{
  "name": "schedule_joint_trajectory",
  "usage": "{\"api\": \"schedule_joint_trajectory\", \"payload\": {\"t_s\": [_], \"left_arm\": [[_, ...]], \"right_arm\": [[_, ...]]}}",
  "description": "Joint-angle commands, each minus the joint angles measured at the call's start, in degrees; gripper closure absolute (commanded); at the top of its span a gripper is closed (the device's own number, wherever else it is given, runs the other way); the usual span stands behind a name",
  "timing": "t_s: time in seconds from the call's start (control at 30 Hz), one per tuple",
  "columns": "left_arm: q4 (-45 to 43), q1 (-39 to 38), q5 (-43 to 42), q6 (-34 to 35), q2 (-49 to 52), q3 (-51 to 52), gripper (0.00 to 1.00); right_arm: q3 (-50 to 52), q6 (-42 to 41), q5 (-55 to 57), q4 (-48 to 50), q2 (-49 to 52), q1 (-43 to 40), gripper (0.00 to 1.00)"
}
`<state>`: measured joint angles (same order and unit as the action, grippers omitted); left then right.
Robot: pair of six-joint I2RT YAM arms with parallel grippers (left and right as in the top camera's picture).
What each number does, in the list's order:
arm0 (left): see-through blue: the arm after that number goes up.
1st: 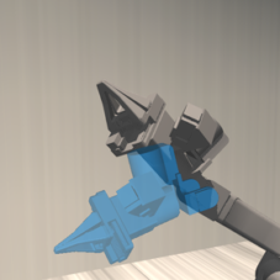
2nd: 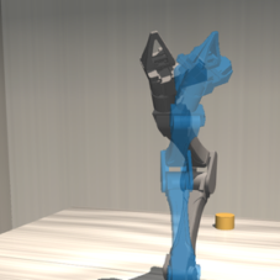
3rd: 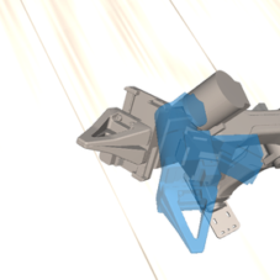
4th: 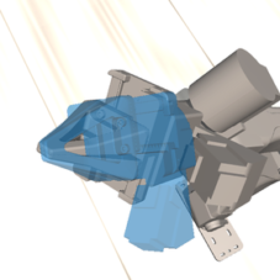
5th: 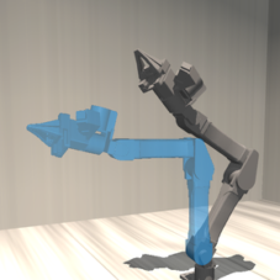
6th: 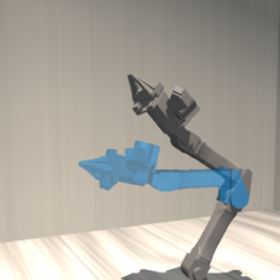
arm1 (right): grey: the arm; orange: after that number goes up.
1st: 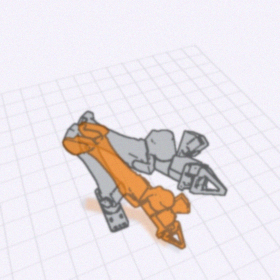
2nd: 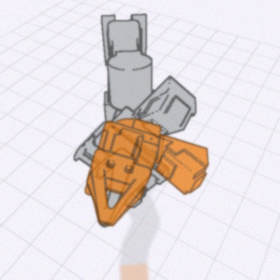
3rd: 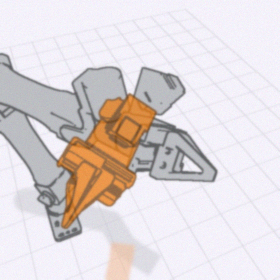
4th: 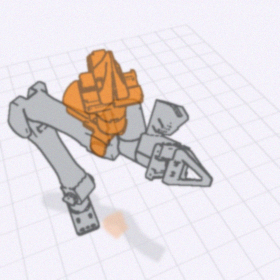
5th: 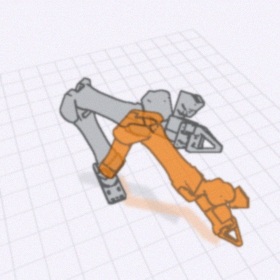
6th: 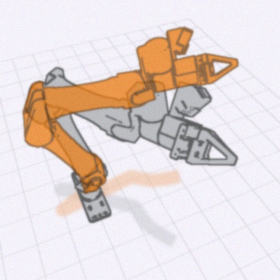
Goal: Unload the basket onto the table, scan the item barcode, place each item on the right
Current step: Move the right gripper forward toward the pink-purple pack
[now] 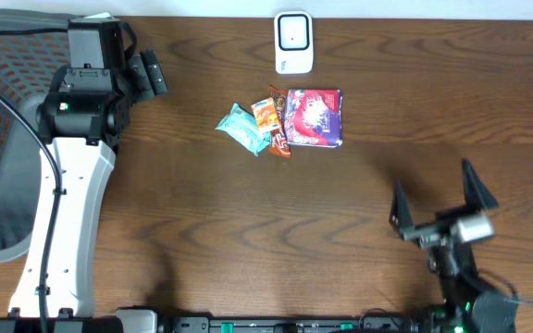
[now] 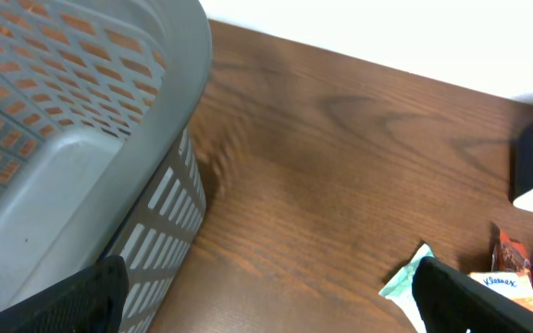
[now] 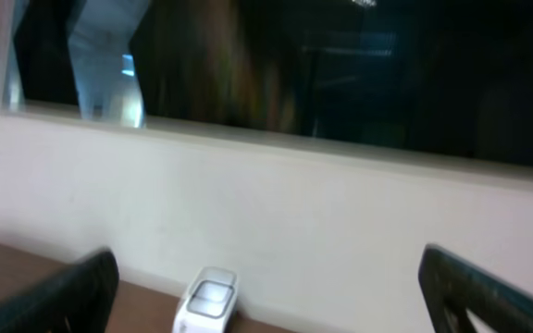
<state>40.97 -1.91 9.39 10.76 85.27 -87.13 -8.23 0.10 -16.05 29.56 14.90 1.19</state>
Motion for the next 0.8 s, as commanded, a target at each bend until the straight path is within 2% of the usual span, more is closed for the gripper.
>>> {"api": "schedule_joint_trajectory", "payload": {"t_s": [0.0,0.13,0.17,0.27,0.4,0.47,0.57,0.63,0.7,0.77], "left_arm": [[0.17,0.28,0.72,0.92,0.46,-0.09,0.02],[0.17,0.28,0.72,0.92,0.46,-0.09,0.02],[0.17,0.28,0.72,0.92,0.46,-0.09,0.02],[0.17,0.28,0.72,0.92,0.46,-0.09,0.02],[0.17,0.28,0.72,0.92,0.46,-0.09,0.02],[0.17,0.28,0.72,0.92,0.46,-0.09,0.02],[0.17,0.28,0.72,0.92,0.46,-0.09,0.02],[0.17,0.28,0.72,0.92,0.46,-0.09,0.02],[0.17,0.28,0.72,0.92,0.46,-0.09,0.02],[0.17,0.28,0.72,0.92,0.46,-0.09,0.02]], "right_arm": [[-10.88,1.49,-1.03,-7.17,10.73,-0.37,0.01],[-22.58,1.51,-7.54,-16.09,24.65,-0.35,0.01],[-25.73,1.20,-14.64,-16.26,29.68,-0.35,0.01],[-28.59,0.74,-26.95,-16.04,37.16,-0.35,0.01],[-28.68,-2.01,-39.82,-8.81,45.33,0.09,0.01],[-28.68,-4.92,-40.81,-4.98,48.94,0.79,0.01],[-28.96,-15.80,-40.85,3.02,53.29,1.90,0.01],[-30.25,-18.99,-40.81,5.90,55.32,2.82,0.01],[-32.83,-19.82,-39.80,3.93,56.22,3.43,0.01],[-36.96,-19.41,-36.17,-2.64,56.50,3.98,0.01]]}}
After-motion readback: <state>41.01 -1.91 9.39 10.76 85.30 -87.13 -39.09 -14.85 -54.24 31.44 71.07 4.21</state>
